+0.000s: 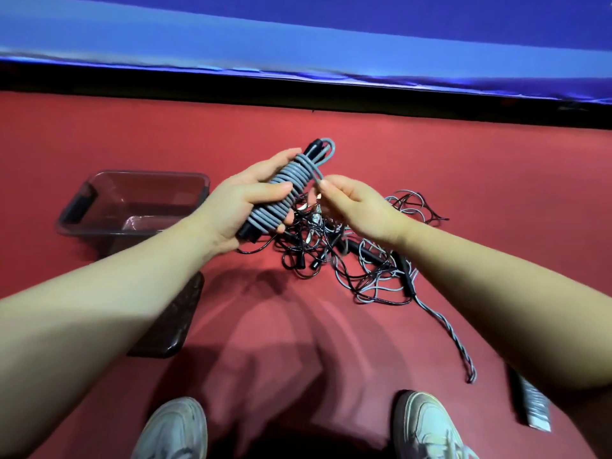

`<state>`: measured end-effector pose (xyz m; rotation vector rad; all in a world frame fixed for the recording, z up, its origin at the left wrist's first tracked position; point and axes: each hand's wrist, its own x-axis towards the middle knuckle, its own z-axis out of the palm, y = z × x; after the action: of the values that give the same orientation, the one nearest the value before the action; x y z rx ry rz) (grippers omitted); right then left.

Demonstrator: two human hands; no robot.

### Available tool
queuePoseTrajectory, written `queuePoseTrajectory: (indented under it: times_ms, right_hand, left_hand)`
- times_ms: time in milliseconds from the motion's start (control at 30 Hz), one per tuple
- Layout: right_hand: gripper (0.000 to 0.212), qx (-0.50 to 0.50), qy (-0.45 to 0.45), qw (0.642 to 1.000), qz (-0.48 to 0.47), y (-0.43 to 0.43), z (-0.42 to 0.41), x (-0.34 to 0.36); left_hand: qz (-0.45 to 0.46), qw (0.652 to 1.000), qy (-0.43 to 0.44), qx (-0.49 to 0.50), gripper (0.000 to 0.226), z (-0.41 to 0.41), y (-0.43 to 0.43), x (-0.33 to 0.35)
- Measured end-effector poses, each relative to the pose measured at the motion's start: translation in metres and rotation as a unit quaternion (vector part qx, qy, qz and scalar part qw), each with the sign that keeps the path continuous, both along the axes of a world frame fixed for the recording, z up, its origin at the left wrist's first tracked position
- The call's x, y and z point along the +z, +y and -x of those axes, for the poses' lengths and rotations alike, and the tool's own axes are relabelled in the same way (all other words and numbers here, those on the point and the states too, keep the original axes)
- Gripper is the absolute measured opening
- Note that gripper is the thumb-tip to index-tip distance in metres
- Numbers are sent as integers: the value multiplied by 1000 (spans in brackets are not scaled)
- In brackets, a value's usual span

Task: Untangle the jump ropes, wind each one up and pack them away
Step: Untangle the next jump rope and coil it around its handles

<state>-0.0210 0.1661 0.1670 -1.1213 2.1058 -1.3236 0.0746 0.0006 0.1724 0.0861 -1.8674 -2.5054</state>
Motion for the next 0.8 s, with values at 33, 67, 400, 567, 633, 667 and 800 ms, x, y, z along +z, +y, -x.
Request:
queuePoseTrajectory:
  times_ms: [33, 67, 400, 567, 633, 667, 800]
  right_hand:
    - [33, 7, 30, 999, -26, 4, 2, 1]
    - [34, 13, 56, 997, -50, 8, 5, 2]
    - [20, 127, 241, 909, -314, 26, 19, 26]
    - [35, 100, 291, 880, -362, 9, 11, 35]
    - [31, 67, 292, 886, -354, 5, 7, 37]
    - [29, 60, 304, 881, -358, 3, 5, 38]
    - [30, 30, 340, 866, -364, -6, -5, 37]
  left_hand:
    - [-14, 999, 4, -33, 51, 0, -1, 2]
    - [-20, 997, 5, -68, 51, -1, -1, 2]
    - [214, 947, -78, -226, 55, -10, -2, 14]
    - [446, 865, -119, -198, 43, -6, 8, 8]
    - [475, 857, -129, -152, 31, -5, 12, 6]
    - [466, 862, -136, -144, 26, -5, 15, 6]
    - [506, 846, -142, -93, 29, -3, 22, 7]
